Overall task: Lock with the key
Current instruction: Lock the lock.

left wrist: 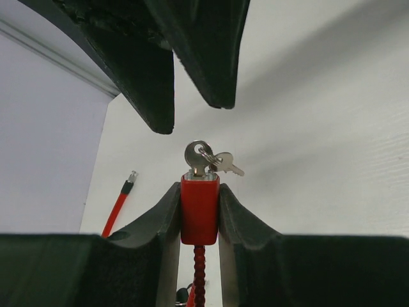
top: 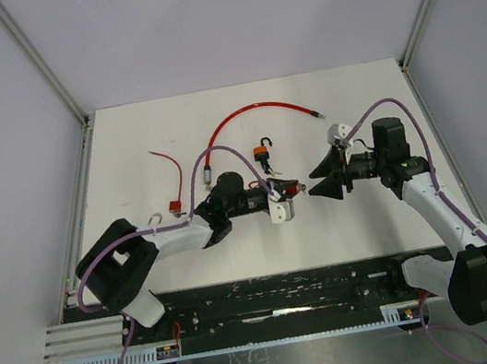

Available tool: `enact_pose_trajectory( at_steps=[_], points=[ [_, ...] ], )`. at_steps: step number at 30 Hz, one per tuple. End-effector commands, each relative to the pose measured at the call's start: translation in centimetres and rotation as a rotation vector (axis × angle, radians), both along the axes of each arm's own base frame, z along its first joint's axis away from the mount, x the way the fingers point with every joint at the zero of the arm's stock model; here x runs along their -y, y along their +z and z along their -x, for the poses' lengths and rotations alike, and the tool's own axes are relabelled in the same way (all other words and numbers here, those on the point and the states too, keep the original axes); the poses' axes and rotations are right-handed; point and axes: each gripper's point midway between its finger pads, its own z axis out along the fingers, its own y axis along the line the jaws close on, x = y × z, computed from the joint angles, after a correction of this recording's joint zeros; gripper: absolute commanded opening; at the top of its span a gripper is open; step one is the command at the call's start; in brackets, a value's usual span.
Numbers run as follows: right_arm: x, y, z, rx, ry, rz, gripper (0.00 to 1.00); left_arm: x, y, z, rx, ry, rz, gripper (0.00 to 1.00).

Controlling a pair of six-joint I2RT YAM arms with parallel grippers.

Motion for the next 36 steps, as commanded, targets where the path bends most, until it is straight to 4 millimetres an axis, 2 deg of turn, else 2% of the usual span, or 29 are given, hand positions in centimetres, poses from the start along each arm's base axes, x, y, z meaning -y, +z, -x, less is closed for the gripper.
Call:
enact_pose_trajectory(
  at_steps=[1, 6, 10, 12, 15, 19, 21, 36],
  points=[
    [-0.1, 0.1, 1.6, 0.227, 0.131, 0.017, 0.60, 0.3, 3.1, 0.8, 0.061, -0.046, 0.088, 0.00],
    [0.7, -0.3, 2.5, 0.590, 0.231, 0.140, 0.72, 0.3, 2.9, 1.6, 0.067, -0.090, 0.085, 0.00],
    [0.5, 0.5, 3.0, 0.711, 0.247, 0.126, 0.74, 0.7, 2.8, 2.7, 0.061, -0.157, 0.079, 0.00],
    [0.2, 0.7, 3.3, 0.732, 0.266, 0.120, 0.71, 0.8, 2.7, 3.2, 0.053, -0.184, 0.070, 0.00],
    [0.0, -0.1, 3.4, 0.732, 0.300, 0.151, 0.66, 1.0, 2.6, 3.5, 0.046, -0.202, 0.063, 0.00],
    [-0.2, -0.8, 3.5, 0.700, 0.330, 0.168, 0.50, 1.3, 2.2, 4.0, 0.035, -0.228, 0.042, 0.00],
    [-0.2, -1.0, 3.6, 0.695, 0.345, 0.175, 0.46, 1.4, 2.0, 4.0, 0.036, -0.230, 0.035, 0.00],
    [-1.0, -1.1, 3.9, 0.695, 0.362, 0.165, 0.37, 1.9, 1.3, 4.4, 0.018, -0.259, -0.004, 0.00]
  ],
)
